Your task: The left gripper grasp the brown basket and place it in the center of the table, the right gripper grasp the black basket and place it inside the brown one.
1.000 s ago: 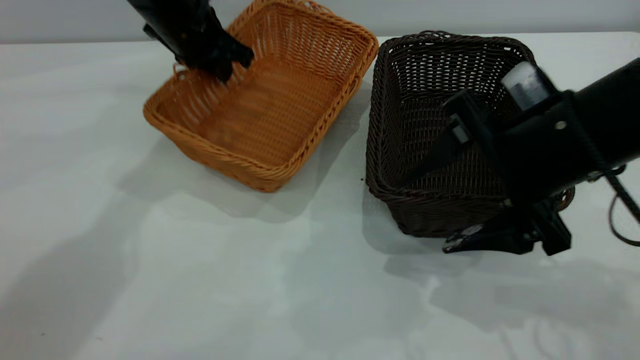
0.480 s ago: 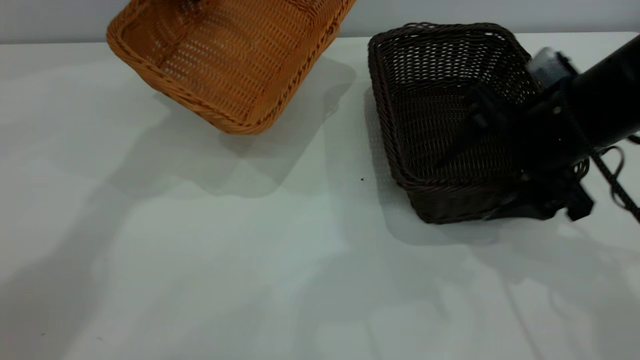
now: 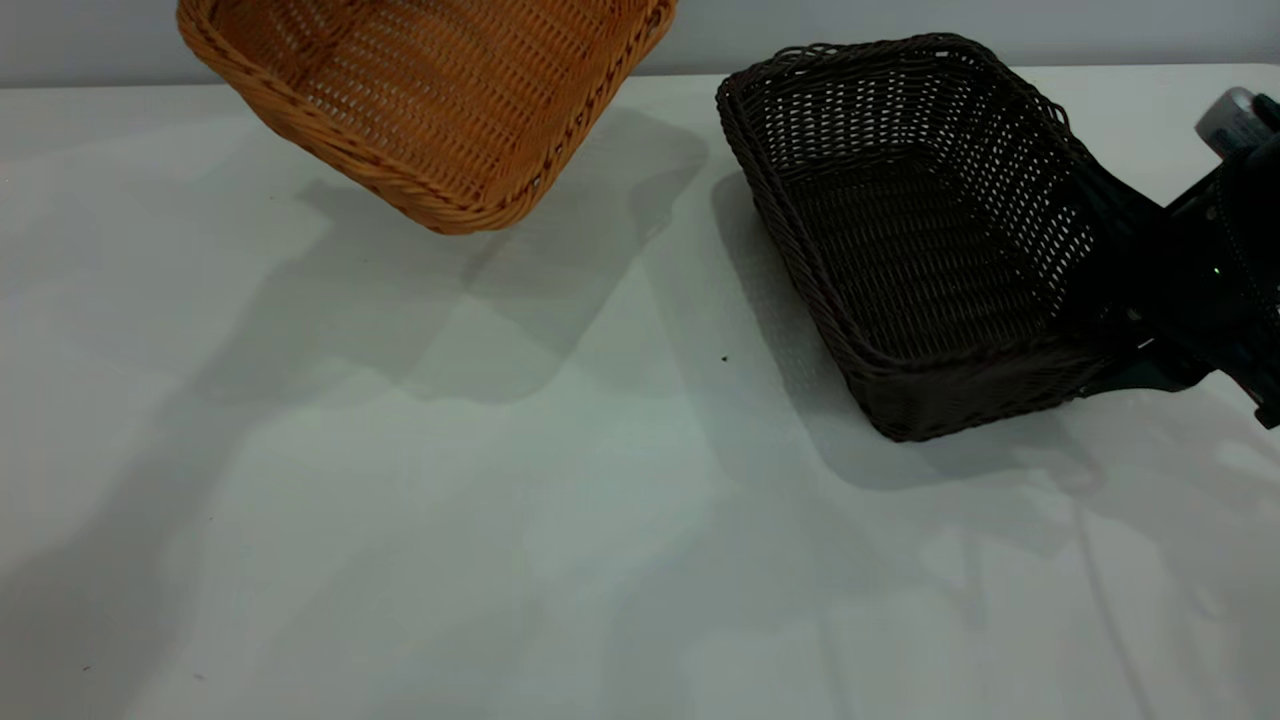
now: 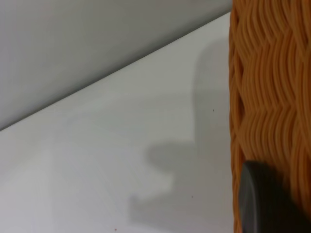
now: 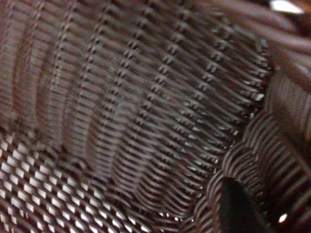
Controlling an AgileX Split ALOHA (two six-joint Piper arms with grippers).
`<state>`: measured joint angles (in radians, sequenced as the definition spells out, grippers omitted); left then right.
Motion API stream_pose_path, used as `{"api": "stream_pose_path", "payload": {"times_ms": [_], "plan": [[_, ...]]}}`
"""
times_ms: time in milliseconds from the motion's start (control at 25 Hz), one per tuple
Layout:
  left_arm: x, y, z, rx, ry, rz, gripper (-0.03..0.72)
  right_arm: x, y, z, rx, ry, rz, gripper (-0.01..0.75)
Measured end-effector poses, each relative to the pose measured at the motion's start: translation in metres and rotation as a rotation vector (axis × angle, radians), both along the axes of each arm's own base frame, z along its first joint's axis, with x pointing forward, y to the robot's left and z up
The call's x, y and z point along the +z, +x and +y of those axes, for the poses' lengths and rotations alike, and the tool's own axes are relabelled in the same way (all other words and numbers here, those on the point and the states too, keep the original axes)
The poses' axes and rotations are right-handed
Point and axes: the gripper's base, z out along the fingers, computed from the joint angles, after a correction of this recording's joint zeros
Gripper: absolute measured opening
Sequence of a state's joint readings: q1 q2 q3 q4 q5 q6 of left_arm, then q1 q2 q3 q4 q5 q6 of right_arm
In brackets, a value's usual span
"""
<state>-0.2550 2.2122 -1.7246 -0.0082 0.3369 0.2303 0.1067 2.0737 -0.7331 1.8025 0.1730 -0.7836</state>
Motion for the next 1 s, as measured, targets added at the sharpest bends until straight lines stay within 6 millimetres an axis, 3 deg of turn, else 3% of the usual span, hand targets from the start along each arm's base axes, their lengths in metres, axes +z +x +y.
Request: {"api": "stream_pose_path", "payload": {"times_ms": [200, 400, 520, 720, 840, 1000], "plan": [[0.015, -0.005, -0.002, -0.005, -0.002, -0.002, 0.091, -0.005, 0.012, 0.002, 0.003, 0.036, -0.016, 0.097], [0.017, -0.012, -0.002, -0.048, 0.043, 0.051, 0.09, -0.003, 0.025, -0.006, 0.078, 0.034, -0.069, 0.085], [0.023, -0.018, -0.001, -0.099, 0.083, 0.096, 0.091, 0.007, 0.036, -0.031, 0.08, 0.029, -0.129, 0.085], [0.024, -0.038, -0.011, -0.289, 0.11, 0.235, 0.091, 0.042, 0.056, -0.086, 0.044, 0.05, -0.276, 0.085], [0.017, -0.049, -0.024, -0.481, 0.134, 0.306, 0.091, 0.058, 0.057, -0.115, 0.057, 0.066, -0.322, 0.085], [-0.006, -0.058, -0.042, -0.773, 0.216, 0.335, 0.091, 0.062, 0.048, -0.136, 0.167, 0.075, -0.291, 0.085]]}}
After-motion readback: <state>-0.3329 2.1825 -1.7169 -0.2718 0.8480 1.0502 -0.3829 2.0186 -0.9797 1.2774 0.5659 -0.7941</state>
